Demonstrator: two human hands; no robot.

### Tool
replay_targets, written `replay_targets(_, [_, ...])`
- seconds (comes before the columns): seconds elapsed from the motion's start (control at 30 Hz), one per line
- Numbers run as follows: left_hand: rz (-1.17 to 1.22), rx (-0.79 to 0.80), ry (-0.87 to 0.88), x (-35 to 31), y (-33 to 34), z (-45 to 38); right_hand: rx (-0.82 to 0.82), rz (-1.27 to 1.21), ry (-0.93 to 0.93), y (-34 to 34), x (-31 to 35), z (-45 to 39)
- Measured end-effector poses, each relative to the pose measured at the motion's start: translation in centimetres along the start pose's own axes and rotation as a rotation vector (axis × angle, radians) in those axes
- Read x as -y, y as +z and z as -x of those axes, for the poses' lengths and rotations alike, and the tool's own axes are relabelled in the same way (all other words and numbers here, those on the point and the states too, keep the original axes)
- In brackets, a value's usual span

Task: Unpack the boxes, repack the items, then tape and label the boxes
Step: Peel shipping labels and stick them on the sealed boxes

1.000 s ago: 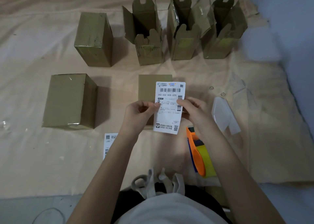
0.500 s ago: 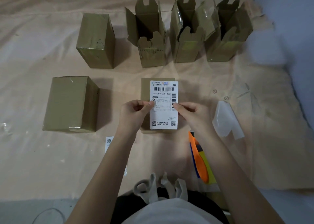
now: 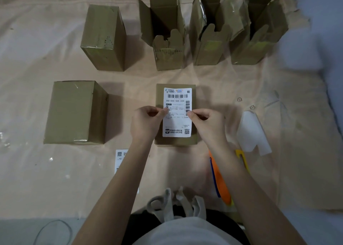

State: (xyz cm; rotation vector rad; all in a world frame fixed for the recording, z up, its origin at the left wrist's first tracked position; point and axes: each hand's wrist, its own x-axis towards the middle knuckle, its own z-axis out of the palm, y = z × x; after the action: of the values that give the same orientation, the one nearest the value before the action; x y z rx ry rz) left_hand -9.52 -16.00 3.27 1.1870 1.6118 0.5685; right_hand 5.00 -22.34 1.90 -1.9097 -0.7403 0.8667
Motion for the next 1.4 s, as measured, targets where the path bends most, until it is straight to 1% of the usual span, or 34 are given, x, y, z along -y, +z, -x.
replay_targets(0.37, [-0.033, -0.028, 0.038, 0.9, 0.4, -1.0, -0.032, 0.039, -0.029, 0.7, -0.4, -0.3])
replay_targets(0.53, [-0.057, -0.031, 0.047, 1.2, 0.5, -1.3, -0.059, -0.016, 0.015, 0.7, -0.8, -0.8])
replay_targets(0.83, [-0.107, -0.055, 0.075, 1.5, 0.8, -1.5, -0.080, 0.041, -0.052, 0.6, -0.6, -0.4])
replay_targets(1.4, [-0.132, -0.076, 0.054, 1.3, 0.9, -1.5, -0.101, 0.088, -0.072, 0.8, -0.5, -0.4])
